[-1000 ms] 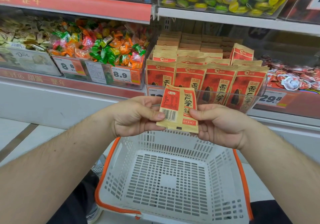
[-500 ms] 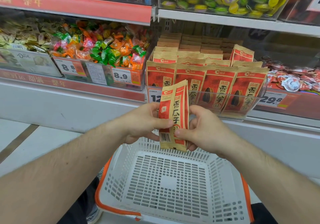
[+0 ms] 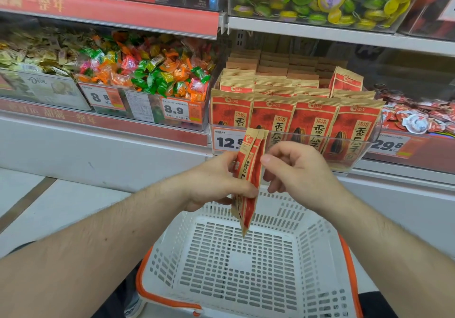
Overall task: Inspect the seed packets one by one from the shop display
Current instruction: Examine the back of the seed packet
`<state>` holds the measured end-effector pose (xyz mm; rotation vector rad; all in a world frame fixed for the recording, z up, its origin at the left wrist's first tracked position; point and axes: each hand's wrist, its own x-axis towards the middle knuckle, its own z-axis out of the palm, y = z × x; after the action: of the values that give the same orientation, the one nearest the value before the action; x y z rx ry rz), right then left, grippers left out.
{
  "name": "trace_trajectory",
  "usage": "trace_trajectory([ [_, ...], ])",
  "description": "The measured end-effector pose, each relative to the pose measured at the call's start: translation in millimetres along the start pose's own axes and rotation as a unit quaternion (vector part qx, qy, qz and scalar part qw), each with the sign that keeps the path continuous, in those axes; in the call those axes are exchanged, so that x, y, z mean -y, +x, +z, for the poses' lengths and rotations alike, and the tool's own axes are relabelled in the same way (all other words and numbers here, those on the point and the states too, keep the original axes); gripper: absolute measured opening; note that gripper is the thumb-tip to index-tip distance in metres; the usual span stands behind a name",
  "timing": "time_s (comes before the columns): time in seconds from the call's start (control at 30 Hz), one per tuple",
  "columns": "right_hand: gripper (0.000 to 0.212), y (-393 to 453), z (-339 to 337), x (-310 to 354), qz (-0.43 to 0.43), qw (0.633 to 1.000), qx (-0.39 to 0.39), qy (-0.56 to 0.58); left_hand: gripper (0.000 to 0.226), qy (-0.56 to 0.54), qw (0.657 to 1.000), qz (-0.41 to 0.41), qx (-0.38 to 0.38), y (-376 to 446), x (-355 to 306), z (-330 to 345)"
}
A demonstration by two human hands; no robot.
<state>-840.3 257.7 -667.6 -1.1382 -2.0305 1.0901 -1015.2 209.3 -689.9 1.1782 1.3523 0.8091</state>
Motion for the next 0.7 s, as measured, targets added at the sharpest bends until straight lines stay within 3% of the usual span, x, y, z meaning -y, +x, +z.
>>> trace_trajectory([
  [0.23, 0.026, 0, 11, -2, -0.001, 0.999, 0.026, -0.024, 0.05, -0.056, 0.998, 0.008, -0.026, 4, -2, 1],
  [0.33, 0.03, 1, 10, 3, 0.004, 0.998, 0.038, 0.041, 0.034, -0.115, 0.992, 0.023, 0.034, 4, -1, -3],
  [0.43, 0.028, 0, 9, 9, 0.01, 0.996, 0.046, 0.082, 0.034, -0.146, 0.984, 0.028, 0.098, 5, 2, -4],
  [0.7, 0.027, -1, 9, 8, 0.019, 0.993, 0.045, 0.106, 0.032, -0.164, 0.978, 0.038, 0.126, 8, 5, -4],
])
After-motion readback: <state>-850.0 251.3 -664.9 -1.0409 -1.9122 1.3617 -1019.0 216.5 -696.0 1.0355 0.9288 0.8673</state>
